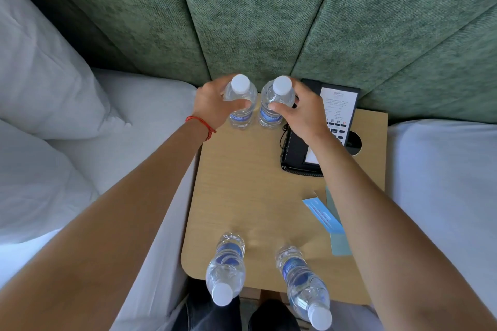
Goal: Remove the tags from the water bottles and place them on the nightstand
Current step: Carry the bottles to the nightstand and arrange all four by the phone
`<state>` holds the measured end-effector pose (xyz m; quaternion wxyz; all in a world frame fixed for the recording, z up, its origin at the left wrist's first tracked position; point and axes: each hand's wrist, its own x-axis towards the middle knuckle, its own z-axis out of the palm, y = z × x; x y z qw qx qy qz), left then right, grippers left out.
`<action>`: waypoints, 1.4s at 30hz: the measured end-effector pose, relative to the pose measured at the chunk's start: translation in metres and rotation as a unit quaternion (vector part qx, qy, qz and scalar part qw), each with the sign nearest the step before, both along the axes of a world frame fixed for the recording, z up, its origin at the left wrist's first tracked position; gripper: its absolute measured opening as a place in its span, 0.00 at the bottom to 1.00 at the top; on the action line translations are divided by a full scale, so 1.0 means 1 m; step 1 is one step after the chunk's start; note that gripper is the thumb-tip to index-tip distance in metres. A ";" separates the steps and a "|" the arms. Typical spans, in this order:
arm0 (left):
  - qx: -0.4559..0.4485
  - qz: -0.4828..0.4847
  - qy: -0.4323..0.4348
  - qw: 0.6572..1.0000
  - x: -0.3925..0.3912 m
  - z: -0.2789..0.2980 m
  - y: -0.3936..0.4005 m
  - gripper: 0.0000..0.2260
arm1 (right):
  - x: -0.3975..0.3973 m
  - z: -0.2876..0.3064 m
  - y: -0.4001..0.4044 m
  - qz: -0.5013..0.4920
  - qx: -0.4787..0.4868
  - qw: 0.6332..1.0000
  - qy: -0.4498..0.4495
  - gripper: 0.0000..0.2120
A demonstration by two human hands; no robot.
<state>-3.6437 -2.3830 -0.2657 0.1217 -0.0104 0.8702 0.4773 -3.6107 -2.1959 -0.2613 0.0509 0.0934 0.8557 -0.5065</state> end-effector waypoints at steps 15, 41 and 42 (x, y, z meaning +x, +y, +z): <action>0.057 0.023 -0.020 0.998 -0.005 -0.004 0.013 0.23 | -0.009 -0.004 0.003 -0.002 0.033 0.999 0.030 0.25; 0.062 0.111 -0.020 0.992 0.080 0.015 0.001 0.15 | 0.081 0.014 -0.003 -0.090 -0.036 0.995 0.029 0.26; 0.078 0.110 -0.024 0.991 0.097 0.019 0.000 0.14 | 0.095 0.018 -0.005 -0.091 -0.048 0.994 0.026 0.25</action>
